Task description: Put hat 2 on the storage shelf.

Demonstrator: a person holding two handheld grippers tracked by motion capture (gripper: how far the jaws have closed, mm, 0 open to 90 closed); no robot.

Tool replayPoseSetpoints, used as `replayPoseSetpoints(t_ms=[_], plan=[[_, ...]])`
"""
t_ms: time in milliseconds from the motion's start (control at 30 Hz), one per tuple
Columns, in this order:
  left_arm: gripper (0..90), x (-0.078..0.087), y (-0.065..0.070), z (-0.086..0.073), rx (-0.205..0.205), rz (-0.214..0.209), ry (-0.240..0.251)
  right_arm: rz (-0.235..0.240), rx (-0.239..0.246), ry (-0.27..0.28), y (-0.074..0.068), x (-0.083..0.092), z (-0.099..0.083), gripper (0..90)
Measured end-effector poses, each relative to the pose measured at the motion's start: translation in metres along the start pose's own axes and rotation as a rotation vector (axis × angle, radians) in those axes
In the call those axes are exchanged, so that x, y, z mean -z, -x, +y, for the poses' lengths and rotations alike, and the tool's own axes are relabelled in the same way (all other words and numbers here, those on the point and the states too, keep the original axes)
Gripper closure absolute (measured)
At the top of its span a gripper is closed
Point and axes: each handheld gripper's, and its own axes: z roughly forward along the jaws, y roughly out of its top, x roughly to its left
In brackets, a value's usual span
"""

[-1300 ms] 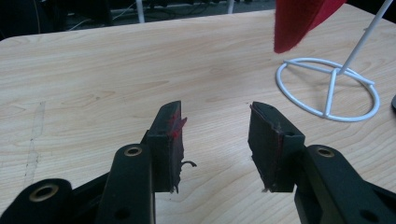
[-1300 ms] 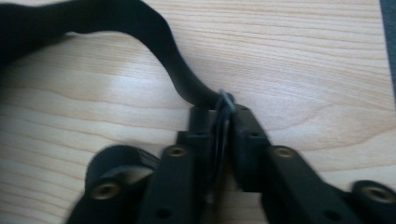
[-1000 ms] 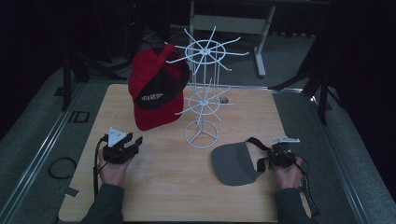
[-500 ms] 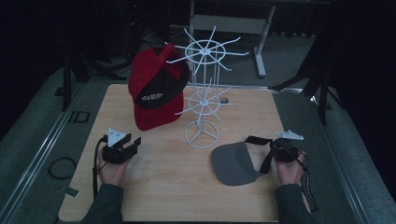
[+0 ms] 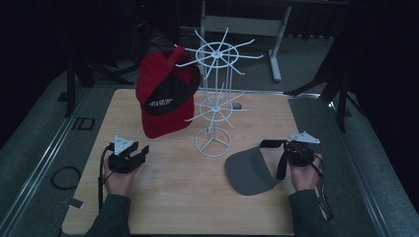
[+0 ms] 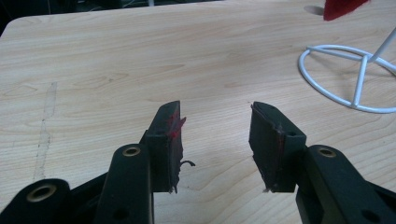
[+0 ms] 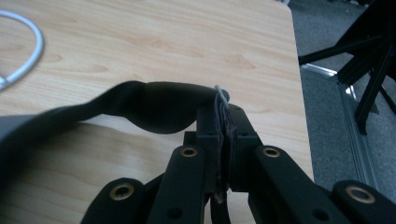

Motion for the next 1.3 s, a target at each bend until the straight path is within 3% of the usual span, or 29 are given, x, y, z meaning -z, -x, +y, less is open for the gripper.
replayPoseSetpoints(t_ms=[833, 1300], plan=[[53.5, -0.002, 0.002, -0.001, -0.008, 0.015, -0.001, -0.017, 0.05, 0.114, -0.001, 0.023, 0.045, 86.5], [52.7, -0.001, 0.002, -0.002, -0.012, 0.035, 0.011, 0.009, 0.058, 0.2, -0.009, 0.038, 0.072, 86.5]])
